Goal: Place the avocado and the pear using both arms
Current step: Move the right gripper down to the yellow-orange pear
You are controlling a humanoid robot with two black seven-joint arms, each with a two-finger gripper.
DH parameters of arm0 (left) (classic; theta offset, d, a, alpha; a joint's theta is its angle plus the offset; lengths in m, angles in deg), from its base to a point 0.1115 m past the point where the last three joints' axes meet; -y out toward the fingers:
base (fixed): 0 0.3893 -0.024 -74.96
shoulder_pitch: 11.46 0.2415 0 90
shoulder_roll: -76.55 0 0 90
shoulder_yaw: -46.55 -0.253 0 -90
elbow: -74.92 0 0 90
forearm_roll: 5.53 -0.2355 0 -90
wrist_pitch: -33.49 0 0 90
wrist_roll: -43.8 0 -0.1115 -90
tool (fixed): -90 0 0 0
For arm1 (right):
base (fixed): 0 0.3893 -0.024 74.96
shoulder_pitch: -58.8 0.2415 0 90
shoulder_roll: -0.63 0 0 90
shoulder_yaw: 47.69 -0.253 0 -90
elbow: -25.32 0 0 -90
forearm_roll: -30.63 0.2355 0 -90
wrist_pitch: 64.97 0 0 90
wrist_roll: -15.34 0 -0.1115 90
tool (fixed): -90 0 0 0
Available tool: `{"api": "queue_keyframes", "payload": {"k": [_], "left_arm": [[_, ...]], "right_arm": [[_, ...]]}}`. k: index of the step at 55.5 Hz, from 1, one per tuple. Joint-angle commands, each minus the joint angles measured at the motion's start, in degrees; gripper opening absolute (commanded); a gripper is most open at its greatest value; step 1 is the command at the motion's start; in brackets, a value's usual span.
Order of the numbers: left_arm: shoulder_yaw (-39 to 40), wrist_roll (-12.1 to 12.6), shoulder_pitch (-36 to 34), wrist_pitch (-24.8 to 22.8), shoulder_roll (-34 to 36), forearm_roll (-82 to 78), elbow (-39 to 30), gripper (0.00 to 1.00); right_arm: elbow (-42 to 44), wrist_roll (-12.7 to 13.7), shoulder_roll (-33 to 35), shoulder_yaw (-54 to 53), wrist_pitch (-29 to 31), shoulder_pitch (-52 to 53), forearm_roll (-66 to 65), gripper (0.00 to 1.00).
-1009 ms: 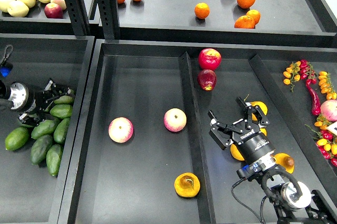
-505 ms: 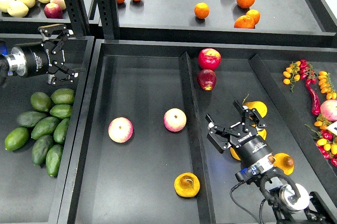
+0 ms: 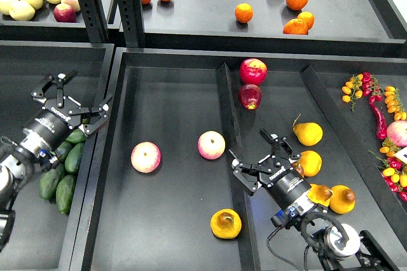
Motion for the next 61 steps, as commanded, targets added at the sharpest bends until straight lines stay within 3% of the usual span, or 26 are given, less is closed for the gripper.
{"api": "queue_keyframes", "payload": {"k": [1,22,36,48,61], "left_arm": [[2.11,0.0,6.31,-0.01,-1.31,0.02,-5.46,0.99],[0.7,0.0,14.14,-0.01,-1.31,12.15,-8.37,0.99],[-3.34,0.0,17.92,-0.01,-1.31,17.52,-8.55,0.99],[-4.66,0.0,18.27,-0.01,-1.31,17.52,-8.28,0.99],[-4.92,0.0,18.36,-0.01,-1.31,17.52,-7.67,0.99]], "right_arm": [[-0.19,0.0,0.0,2.75,1.29,0.43,0.04,1.0],[-2.21,0.0,16.34,14.27,2.08,9.66,0.3,1.0],[-5.37,0.0,24.87,28.85,4.33,15.81,-1.36,1.0],[-3.27,0.0,28.04,32.9,4.33,16.08,-10.33,1.0],[2.36,0.0,24.61,35.62,4.33,15.99,-13.49,1.0]]}}
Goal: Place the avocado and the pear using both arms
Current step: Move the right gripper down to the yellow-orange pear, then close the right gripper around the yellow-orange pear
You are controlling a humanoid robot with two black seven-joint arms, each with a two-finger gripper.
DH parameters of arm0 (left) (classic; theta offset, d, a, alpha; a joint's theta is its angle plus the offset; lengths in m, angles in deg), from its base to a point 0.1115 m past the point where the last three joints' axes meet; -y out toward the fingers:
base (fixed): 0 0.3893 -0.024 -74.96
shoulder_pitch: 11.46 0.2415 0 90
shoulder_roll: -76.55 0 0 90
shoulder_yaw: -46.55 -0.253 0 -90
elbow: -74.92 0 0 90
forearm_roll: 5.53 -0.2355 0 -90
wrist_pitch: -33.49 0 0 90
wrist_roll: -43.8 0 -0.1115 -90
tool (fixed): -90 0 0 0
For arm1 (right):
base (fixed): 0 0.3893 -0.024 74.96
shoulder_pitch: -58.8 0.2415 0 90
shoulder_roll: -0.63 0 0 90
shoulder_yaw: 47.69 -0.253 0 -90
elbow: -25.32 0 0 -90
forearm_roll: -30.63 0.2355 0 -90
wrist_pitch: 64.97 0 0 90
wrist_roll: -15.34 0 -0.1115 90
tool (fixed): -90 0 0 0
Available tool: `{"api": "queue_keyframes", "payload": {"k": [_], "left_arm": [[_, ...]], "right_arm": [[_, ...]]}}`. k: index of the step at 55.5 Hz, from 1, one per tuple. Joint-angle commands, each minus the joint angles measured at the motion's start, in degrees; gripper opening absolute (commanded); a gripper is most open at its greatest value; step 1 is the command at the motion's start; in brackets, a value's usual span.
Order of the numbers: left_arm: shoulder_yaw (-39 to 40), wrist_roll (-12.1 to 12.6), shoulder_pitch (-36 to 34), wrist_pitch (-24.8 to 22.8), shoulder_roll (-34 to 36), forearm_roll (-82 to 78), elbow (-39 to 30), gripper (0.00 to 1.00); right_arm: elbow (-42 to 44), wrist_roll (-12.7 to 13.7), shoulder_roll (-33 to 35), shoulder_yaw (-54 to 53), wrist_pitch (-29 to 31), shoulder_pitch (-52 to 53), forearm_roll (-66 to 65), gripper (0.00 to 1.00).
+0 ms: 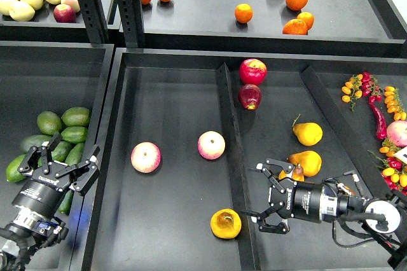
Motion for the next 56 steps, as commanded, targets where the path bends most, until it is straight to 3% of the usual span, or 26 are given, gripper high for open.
{"api": "queue_keyframes", "payload": {"k": [1,24,56], "left_arm": [[-0.04,0.0,0.02,0.0,0.01,-0.08,0.18,0.99],[-0.04,0.0,0.46,0.0,0.01,-0.08,0.97,0.99],[-0.39,0.0,0.46,0.0,0.01,-0.08,0.88,0.99]], "right_arm": [[2.98,0.0,-2.18,1.03,0.0,-0.1,-1.24,1.0],[11.42,0.0,-10.26,2.09,0.0,-0.45,-6.68,0.99],[16.69,0.0,-14.39,0.86,0.0,-0.62,-6.95,0.77]]}}
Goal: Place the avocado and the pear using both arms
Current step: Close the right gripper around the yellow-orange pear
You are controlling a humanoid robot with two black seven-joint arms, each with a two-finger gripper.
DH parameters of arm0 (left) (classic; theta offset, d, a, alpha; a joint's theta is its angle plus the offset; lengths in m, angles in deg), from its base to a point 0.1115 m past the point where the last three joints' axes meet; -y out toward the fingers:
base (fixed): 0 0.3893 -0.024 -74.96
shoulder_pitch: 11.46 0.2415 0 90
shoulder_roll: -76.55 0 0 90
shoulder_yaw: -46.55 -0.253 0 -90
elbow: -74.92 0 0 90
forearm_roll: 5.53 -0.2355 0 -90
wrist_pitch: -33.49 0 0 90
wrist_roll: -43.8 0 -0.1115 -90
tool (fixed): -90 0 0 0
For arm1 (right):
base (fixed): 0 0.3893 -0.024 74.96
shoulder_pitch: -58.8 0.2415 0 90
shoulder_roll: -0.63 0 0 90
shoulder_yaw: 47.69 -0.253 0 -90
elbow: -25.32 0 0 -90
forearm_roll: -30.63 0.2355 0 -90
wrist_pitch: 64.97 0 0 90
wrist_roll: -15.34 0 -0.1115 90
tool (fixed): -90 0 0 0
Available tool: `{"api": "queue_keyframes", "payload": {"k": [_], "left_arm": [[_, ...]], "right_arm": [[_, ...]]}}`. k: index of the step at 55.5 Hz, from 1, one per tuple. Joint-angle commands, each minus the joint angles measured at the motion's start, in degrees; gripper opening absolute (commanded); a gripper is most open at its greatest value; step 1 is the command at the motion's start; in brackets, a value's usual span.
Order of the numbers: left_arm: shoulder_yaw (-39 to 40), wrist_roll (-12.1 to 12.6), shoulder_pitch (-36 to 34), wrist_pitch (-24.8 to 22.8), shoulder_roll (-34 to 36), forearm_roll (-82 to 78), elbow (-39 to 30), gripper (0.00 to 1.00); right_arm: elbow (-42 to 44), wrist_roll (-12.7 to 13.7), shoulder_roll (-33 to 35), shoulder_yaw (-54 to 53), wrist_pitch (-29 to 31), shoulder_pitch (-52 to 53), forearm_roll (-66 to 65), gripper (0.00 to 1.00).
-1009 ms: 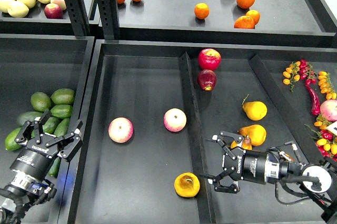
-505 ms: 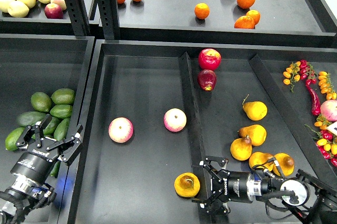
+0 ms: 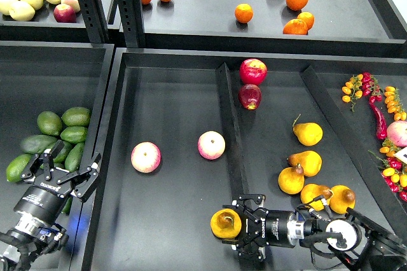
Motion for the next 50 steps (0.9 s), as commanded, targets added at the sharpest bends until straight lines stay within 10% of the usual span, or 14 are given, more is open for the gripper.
{"api": "queue_keyframes", "payload": {"k": [1,50], "left_arm": [[0.06,0.0,0.0,0.01,0.0,0.0,-0.1,0.99],[-1.17,0.0,0.0,0.01,0.0,-0.17,-0.1,0.99]], "right_arm": [[0.5,0.01,-0.82,-0.2,0.0,-0.28,0.0,0.76],[1.12,0.01,-2.06,-4.59,0.0,-3.8,0.09,0.25]]}}
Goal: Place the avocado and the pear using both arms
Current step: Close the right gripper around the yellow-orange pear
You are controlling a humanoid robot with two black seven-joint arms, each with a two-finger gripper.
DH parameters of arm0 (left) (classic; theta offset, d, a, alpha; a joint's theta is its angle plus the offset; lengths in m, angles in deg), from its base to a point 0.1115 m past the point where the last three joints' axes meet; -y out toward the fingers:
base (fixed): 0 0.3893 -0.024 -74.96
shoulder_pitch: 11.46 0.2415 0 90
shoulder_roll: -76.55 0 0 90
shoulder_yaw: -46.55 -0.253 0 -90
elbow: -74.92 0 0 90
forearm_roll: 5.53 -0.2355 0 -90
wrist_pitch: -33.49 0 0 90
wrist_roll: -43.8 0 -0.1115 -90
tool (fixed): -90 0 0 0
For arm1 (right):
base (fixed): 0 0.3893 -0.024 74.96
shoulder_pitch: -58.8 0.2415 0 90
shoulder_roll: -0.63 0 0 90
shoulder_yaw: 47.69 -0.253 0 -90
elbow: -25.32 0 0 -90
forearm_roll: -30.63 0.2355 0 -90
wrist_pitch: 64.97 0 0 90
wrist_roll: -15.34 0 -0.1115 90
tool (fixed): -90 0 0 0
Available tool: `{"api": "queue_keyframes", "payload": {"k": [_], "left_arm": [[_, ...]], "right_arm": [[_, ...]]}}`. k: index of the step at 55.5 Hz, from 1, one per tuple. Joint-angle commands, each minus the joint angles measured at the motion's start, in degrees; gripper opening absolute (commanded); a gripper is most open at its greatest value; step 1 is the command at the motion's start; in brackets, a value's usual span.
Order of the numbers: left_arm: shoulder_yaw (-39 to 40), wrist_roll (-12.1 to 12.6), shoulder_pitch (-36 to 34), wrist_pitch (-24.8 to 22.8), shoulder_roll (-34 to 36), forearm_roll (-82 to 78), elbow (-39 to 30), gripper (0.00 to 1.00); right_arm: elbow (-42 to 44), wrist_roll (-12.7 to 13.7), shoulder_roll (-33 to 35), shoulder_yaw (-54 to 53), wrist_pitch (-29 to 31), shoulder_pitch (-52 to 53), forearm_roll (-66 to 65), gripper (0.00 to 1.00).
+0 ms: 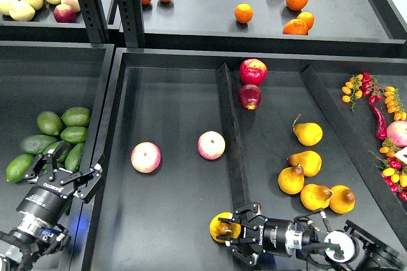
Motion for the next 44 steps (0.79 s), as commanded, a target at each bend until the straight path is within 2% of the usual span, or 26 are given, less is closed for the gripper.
{"api": "queue_keyframes", "payload": {"k": [1,12,22,33,44], "left_arm": [[-0.22,0.0,0.0,-0.01,0.0,0.0,0.0,0.99],[-0.22,0.0,0.0,-0.01,0.0,-0.35,0.0,0.99],[-0.22,0.0,0.0,-0.01,0.0,-0.44,0.0,0.99],[-0.49,0.0,0.0,-0.01,0.0,-0.53,0.0,0.99],[-0.75,0.0,0.0,-0.01,0.0,-0.53,0.0,0.99]], "right_arm": [[-0.33,0.02,0.15,-0.85,0.0,-0.01,0.07,0.23],[-1.56,0.02,0.33,-1.65,0.0,-0.01,0.59,0.19],[-8.94,0.02,2.7,-4.81,0.0,-0.01,2.96,0.19],[-18.43,0.02,8.94,-7.1,0.0,0.08,7.18,0.2],[-19.67,0.02,16.93,-7.71,0.0,-0.1,8.68,0.2]]}}
